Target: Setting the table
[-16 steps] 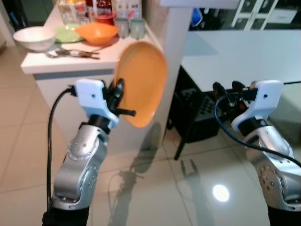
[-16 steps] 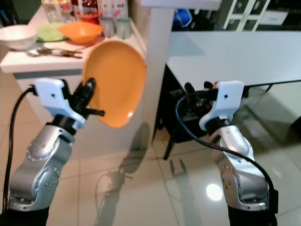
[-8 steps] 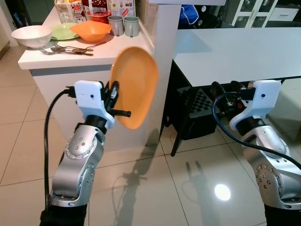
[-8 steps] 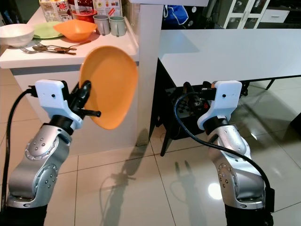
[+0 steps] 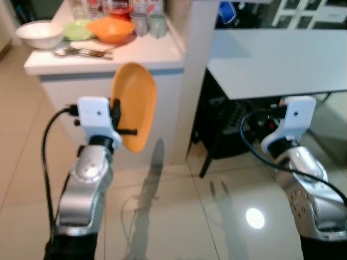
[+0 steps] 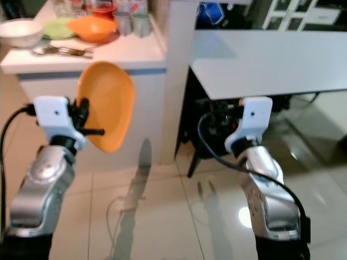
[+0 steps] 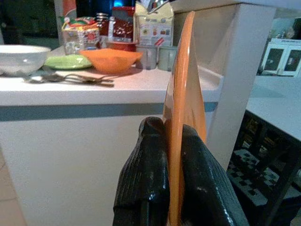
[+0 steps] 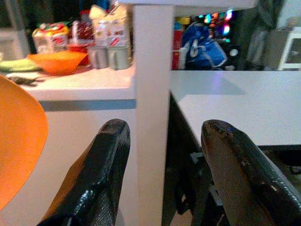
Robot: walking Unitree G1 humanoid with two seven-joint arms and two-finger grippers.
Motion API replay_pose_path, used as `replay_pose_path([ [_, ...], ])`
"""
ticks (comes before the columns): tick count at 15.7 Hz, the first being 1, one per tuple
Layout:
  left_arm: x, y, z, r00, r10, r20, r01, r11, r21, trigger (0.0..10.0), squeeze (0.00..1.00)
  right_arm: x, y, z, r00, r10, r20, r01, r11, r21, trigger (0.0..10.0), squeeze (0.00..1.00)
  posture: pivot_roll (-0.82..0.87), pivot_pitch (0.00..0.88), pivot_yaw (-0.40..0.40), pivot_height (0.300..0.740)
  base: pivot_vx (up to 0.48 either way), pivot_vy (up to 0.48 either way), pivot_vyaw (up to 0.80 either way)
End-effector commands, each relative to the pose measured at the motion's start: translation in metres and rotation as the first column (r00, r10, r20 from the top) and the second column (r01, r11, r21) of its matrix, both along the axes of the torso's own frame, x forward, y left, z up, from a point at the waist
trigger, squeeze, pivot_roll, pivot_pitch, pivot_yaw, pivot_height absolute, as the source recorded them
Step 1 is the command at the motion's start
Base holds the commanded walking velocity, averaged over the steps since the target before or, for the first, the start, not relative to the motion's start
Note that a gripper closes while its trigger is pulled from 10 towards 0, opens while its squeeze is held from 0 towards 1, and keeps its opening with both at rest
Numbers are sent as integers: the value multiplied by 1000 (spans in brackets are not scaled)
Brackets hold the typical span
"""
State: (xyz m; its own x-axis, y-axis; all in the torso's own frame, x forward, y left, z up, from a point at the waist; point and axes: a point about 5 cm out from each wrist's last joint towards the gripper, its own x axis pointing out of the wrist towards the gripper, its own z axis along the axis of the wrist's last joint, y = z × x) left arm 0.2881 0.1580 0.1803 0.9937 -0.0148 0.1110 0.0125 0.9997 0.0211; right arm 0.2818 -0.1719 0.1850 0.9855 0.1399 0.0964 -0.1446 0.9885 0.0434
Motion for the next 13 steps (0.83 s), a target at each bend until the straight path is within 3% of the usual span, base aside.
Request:
replay_pose_path([
  [1,-1,-2,7,1000,-1,19,1,1000,7,10000,0,1,-2,-2,1000,-15,-2,15,1000,-11,10000,0,-15,0,-51,740,0,0,800],
  [11,2,-5,12,998,-18,58,15,999,49,10000,0,4,-2,-8,1000,-29,-12,29,999,-27,10000,0,-7,0,-57,740,0,0,800],
  [13,2,-6,12,998,-20,62,17,999,52,10000,0,4,-2,-10,999,-38,-19,38,999,-22,10000,0,-7,0,-61,740,0,-330,238],
])
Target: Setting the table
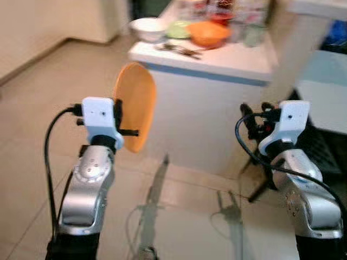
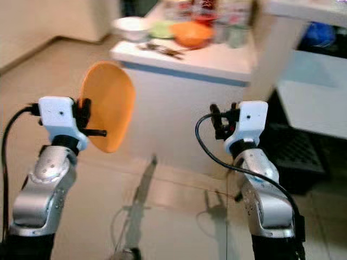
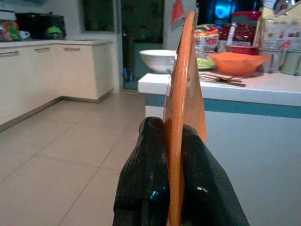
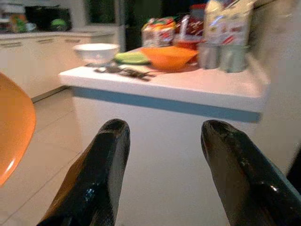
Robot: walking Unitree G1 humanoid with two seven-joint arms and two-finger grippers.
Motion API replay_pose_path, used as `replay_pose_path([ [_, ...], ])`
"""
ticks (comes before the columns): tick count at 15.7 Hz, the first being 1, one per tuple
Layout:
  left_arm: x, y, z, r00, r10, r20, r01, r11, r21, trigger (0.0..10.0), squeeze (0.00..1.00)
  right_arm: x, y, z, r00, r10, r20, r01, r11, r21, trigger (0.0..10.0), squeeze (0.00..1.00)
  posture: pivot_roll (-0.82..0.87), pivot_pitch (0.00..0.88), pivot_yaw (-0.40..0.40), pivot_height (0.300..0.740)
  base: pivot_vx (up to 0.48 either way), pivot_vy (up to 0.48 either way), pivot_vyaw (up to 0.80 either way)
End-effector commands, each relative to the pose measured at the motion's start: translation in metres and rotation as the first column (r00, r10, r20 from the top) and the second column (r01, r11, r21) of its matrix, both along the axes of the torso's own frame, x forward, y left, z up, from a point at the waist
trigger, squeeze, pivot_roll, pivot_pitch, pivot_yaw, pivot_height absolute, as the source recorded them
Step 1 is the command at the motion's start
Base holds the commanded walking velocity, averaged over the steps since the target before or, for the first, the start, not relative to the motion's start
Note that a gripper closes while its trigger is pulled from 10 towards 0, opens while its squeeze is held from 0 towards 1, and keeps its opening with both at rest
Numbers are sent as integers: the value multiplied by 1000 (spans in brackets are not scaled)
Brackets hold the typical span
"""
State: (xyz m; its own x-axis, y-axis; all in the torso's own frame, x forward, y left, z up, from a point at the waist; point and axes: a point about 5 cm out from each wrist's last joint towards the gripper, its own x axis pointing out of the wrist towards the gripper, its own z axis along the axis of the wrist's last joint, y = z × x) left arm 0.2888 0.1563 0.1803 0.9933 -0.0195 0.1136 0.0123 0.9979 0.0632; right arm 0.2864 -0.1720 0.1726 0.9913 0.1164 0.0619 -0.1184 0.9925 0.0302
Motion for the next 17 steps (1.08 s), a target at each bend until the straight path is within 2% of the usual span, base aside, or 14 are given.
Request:
replay_pose_path([
  [1,2,-4,12,998,-20,61,20,1000,11,10000,0,0,-2,2,1000,-10,11,10,1000,-1,10000,0,-7,0,-63,740,0,-401,0],
  [12,2,-7,12,998,-16,68,15,1000,12,10000,0,1,-3,1,1000,-9,13,9,1000,15,10000,0,-7,0,-77,740,0,-426,0],
  [14,6,-9,16,996,-6,91,5,1000,5,10000,0,9,-4,4,1000,-1,14,1,1000,-10,10000,0,-18,0,-96,740,0,-424,0],
  [17,4,-9,11,997,-4,76,4,1000,1,10000,0,8,-6,5,1000,3,10,-2,1000,-22,10000,0,-36,0,-91,740,0,-424,196],
])
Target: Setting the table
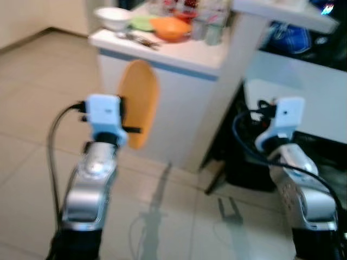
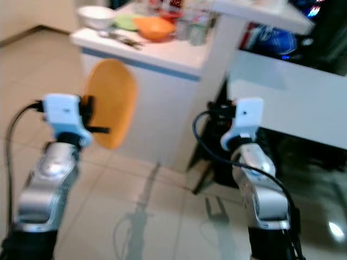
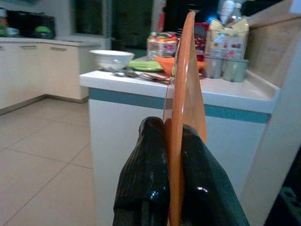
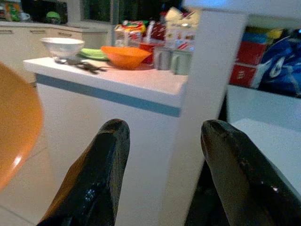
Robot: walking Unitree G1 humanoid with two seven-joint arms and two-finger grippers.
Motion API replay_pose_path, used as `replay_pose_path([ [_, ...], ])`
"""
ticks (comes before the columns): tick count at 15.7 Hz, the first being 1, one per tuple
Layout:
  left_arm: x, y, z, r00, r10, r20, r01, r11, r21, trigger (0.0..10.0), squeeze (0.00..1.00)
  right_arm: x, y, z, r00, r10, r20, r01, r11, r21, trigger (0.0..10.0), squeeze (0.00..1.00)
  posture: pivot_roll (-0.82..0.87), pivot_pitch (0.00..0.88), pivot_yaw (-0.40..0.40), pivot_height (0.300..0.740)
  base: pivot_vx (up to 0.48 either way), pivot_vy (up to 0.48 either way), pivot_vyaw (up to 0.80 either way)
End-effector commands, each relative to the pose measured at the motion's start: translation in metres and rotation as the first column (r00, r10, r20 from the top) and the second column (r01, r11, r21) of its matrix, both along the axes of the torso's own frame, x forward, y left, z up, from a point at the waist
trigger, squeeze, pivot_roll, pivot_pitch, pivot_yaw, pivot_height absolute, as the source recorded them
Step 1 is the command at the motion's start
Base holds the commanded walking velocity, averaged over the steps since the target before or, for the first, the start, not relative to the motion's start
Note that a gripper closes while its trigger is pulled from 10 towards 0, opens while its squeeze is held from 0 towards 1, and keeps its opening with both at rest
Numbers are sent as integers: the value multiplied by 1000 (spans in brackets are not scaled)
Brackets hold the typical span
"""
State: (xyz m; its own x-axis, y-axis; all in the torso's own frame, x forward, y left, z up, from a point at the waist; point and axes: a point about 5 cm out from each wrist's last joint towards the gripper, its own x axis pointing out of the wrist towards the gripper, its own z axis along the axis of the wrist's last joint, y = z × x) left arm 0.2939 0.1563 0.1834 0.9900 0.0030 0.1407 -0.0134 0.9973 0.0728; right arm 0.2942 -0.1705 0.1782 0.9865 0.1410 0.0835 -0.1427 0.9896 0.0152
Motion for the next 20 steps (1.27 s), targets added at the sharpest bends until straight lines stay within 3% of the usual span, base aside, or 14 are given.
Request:
replay_pose_path([
  [1,0,-11,8,998,-34,48,35,999,-11,10000,0,-2,-8,-1,1000,-28,-14,28,999,-20,10000,0,-45,0,-85,740,0,-424,800],
  [3,1,-12,9,998,-39,50,39,999,-11,10000,0,-3,-9,-1,999,-36,-11,36,999,-20,10000,0,-45,0,-85,740,0,-426,800],
  [9,-3,-12,3,998,-56,29,57,998,-14,10000,0,-12,-11,-7,997,-68,-24,69,997,25,10000,0,-36,0,-54,740,0,-424,0],
  [12,4,-8,9,997,-55,45,55,998,-9,10000,0,-5,-8,-5,997,-80,-14,81,996,48,10000,0,-19,0,-40,740,0,-425,0],
  [20,4,-6,10,998,-51,32,51,999,0,10000,0,-15,-8,-9,996,-89,-27,92,989,119,10000,0,-3,0,-35,740,0,-426,0],
])
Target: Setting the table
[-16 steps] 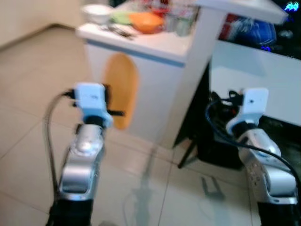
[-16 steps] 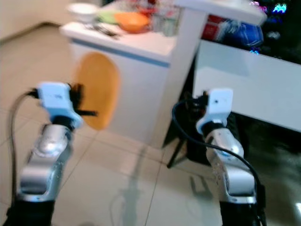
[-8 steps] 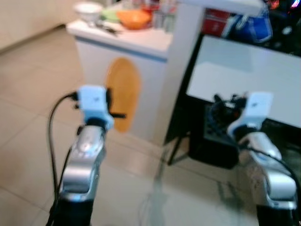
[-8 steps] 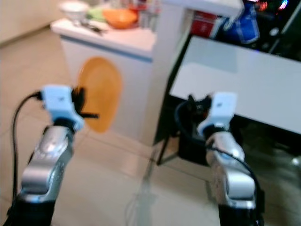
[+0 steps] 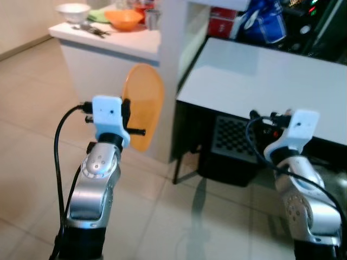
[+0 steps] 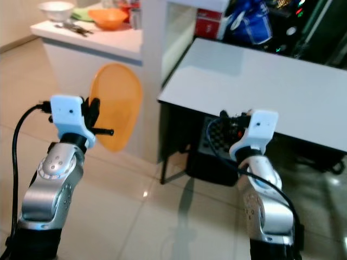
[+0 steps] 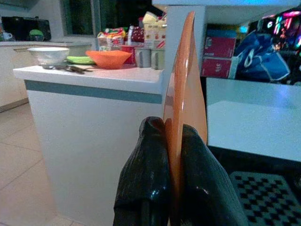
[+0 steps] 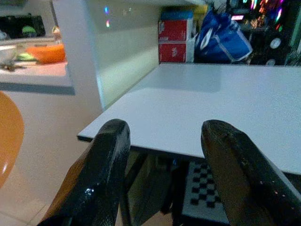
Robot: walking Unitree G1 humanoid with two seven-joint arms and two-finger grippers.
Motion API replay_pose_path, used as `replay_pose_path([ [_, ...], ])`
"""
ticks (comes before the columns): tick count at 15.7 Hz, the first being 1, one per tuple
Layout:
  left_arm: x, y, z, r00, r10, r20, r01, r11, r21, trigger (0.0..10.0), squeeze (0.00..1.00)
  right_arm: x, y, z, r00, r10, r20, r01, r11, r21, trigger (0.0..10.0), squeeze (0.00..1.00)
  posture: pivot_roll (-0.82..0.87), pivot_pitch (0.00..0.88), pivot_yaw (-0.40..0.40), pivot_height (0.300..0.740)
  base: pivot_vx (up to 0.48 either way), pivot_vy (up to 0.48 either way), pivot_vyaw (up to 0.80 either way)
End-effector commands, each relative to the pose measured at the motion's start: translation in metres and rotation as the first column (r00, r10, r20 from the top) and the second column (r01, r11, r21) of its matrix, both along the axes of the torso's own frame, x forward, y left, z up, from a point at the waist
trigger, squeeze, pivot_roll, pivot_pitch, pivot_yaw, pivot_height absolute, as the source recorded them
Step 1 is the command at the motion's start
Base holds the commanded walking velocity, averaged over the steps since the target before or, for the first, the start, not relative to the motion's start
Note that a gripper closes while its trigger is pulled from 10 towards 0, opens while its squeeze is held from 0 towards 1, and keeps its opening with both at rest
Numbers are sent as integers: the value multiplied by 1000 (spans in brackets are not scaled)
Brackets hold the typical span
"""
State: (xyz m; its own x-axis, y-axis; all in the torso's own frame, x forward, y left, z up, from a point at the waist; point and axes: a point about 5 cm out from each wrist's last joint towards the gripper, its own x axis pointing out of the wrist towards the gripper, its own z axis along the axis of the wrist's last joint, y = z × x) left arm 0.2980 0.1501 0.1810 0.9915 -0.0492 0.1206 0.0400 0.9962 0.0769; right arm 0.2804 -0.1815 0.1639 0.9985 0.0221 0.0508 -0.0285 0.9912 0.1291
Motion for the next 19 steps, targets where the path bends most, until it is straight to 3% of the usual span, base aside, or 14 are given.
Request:
replay_pose_path([
  [1,0,0,14,998,1,56,0,1000,-10,10000,0,-2,3,7,999,19,34,-20,1000,17,10000,0,-3,0,-35,740,0,-424,0],
  [5,3,-1,17,998,-4,67,4,1000,-2,10000,0,-7,2,9,998,7,66,-11,998,56,10000,0,-2,0,-28,740,0,-428,0],
  [11,11,1,23,996,2,88,-2,1000,-1,10000,0,4,6,11,998,15,67,-22,995,93,10000,0,-3,0,-26,740,0,-426,0],
  [19,13,5,20,996,12,88,-13,1000,7,10000,0,6,5,5,999,-11,52,3,989,145,10000,0,26,0,-29,740,0,-427,0],
])
